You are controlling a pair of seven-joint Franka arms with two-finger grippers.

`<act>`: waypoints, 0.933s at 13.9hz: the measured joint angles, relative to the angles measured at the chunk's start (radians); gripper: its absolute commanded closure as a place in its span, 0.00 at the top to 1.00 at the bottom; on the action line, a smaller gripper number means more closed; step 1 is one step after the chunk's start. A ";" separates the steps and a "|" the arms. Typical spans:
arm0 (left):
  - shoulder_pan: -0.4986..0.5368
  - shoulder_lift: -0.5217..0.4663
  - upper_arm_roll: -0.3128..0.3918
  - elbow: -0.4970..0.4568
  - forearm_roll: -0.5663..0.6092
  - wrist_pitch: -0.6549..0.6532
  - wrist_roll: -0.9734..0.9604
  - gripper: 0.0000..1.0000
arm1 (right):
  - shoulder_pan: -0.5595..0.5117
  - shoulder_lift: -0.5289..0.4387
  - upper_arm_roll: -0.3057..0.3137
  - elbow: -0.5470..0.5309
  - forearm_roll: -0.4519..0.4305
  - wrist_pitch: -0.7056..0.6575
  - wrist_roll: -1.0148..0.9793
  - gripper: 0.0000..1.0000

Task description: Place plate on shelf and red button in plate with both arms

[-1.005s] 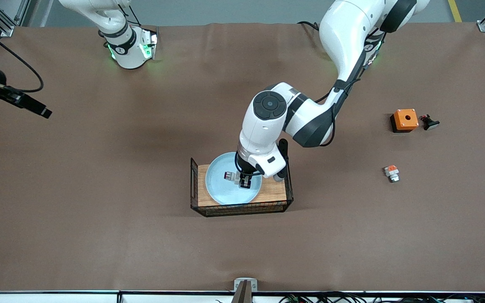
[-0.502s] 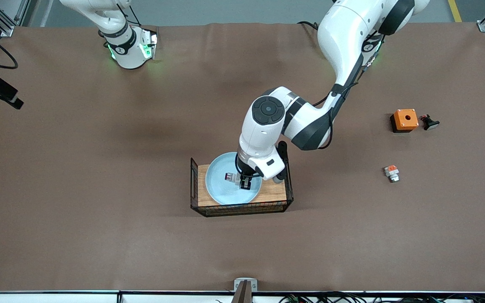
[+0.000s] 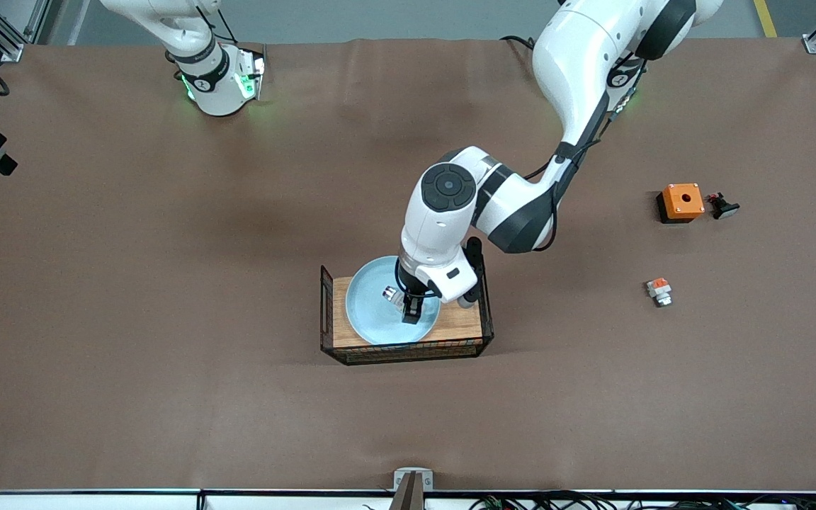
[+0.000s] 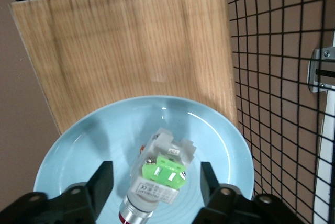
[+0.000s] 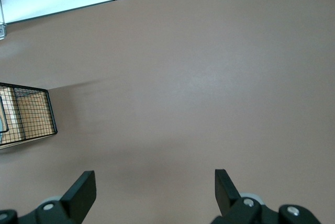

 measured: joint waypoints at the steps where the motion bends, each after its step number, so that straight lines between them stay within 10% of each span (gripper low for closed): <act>1: 0.001 -0.001 0.001 0.005 0.000 -0.009 0.000 1.00 | 0.000 0.000 0.000 0.000 0.000 -0.005 0.000 1.00; 7: 0.075 -0.077 0.008 0.031 0.000 -0.158 0.074 1.00 | 0.000 0.001 0.003 0.000 -0.001 -0.012 -0.002 1.00; 13: 0.237 -0.200 0.008 0.038 -0.025 -0.418 0.568 1.00 | 0.000 0.002 0.004 0.000 -0.001 -0.016 -0.003 1.00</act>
